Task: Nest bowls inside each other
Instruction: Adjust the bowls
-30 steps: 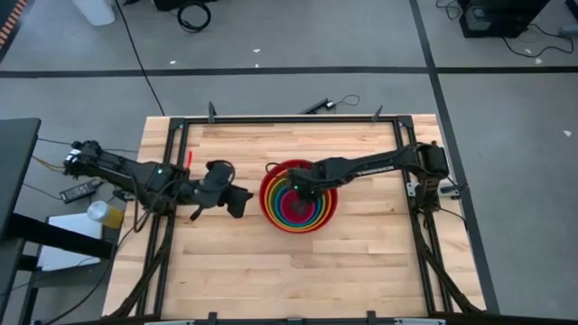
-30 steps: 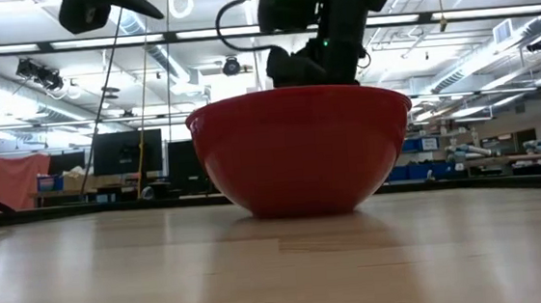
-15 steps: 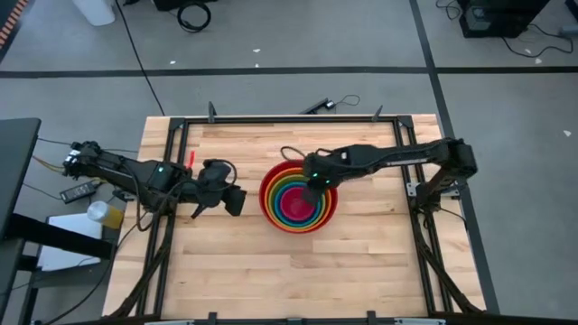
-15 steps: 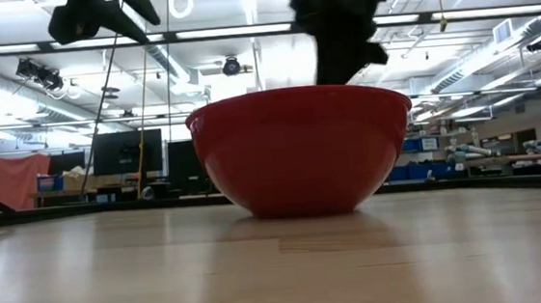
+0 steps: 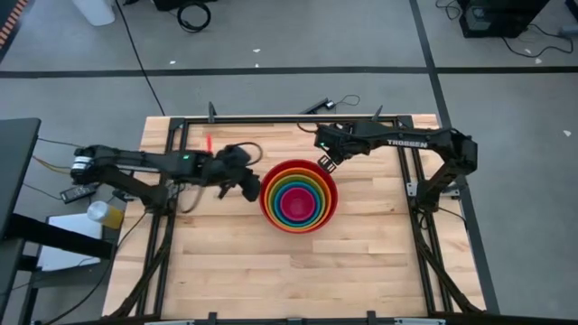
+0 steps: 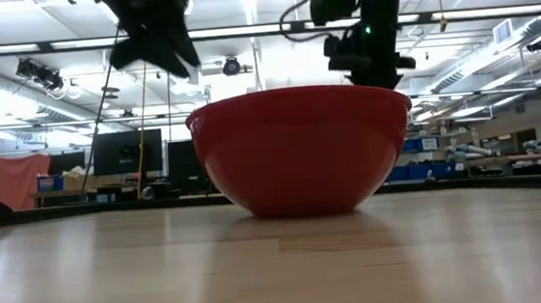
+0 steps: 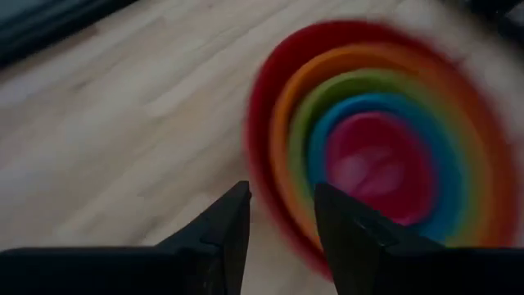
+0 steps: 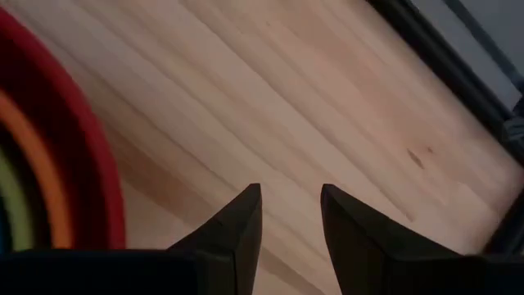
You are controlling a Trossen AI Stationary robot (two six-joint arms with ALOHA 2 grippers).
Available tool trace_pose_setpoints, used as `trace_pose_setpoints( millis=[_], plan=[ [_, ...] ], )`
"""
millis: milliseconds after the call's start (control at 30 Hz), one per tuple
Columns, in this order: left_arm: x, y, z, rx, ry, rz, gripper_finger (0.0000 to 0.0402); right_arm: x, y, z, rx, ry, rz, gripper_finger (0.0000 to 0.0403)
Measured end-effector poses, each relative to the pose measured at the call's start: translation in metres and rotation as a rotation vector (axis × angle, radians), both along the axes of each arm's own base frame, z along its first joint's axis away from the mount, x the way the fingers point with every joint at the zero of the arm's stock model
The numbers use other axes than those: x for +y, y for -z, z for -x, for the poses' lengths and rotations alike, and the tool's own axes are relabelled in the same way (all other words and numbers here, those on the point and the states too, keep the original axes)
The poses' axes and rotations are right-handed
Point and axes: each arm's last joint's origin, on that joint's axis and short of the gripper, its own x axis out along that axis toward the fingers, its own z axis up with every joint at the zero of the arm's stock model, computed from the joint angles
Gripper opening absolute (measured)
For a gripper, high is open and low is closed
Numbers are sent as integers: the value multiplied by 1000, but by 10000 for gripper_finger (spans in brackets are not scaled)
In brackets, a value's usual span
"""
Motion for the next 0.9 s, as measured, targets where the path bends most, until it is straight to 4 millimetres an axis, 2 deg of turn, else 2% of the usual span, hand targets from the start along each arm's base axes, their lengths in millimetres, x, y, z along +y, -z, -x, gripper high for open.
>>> trace_pose_setpoints(
  millis=[100, 200, 333, 533, 733, 900],
  plan=[
    [17, 25, -10, 121, 43, -28, 141, -7, 12, 3, -4, 13, -39, 135],
    [34, 53, -13, 185, 47, 70, 141, -7, 24, 6, -19, 50, -96, 135],
    [43, 75, -13, 150, 43, 238, 141, 13, 38, 6, -5, 29, -173, 135],
    [26, 72, -23, 33, 89, 300, 141, 58, 52, 4, 33, -46, -228, 134],
    [-8, 69, -26, 12, 160, 347, 141, 106, 53, 6, 72, -93, -245, 134],
    [-31, 71, -22, 61, 188, 357, 141, 128, 53, 8, 70, -116, -226, 134]
  ],
)
